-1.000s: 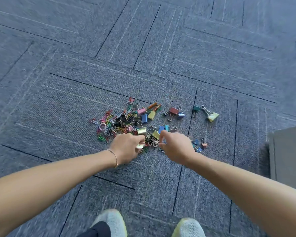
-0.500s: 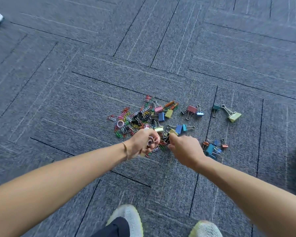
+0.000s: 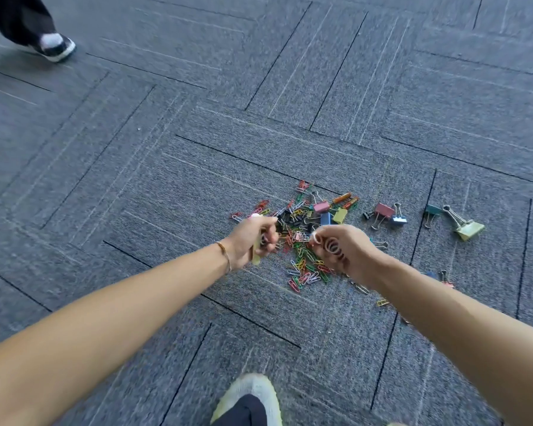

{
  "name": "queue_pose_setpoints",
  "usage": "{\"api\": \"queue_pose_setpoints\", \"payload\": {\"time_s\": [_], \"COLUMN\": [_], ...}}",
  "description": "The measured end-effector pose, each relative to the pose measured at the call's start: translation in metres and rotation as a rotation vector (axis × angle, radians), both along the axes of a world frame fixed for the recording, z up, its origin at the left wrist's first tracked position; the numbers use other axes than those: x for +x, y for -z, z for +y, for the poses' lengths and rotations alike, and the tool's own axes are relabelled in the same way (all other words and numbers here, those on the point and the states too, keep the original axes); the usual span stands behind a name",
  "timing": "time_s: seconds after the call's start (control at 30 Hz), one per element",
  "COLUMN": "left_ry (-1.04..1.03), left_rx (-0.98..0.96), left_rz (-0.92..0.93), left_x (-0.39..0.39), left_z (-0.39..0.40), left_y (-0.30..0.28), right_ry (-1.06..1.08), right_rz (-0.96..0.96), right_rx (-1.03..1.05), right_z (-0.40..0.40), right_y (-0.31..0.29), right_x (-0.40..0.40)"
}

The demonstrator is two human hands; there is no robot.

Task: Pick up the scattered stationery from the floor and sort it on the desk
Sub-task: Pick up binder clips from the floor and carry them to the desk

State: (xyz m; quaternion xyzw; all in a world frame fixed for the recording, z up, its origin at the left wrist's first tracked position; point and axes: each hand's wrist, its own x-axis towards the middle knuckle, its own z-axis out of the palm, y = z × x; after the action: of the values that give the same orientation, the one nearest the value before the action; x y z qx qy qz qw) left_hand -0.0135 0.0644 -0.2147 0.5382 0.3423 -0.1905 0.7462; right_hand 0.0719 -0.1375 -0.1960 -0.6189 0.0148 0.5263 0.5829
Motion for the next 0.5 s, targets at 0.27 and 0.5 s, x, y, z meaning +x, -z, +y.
{"api": "queue_pose_setpoints", "payload": {"time_s": [0.27, 0.5], "left_ry": [0.313, 0.577], "left_rx": [1.244, 1.480], "left_rz": [0.153, 0.162], "left_x": [-0.007, -0.008], "left_z": [0.030, 0.031], "left_y": [0.020, 0.021], "right_ry": [0.046, 0.005], "right_rz": [0.038, -0.040], "right_rx": [0.009, -0.053], "right_z": [0.019, 0.026], "right_y": [-0.001, 0.006], "right_x": [0.014, 0.016]}}
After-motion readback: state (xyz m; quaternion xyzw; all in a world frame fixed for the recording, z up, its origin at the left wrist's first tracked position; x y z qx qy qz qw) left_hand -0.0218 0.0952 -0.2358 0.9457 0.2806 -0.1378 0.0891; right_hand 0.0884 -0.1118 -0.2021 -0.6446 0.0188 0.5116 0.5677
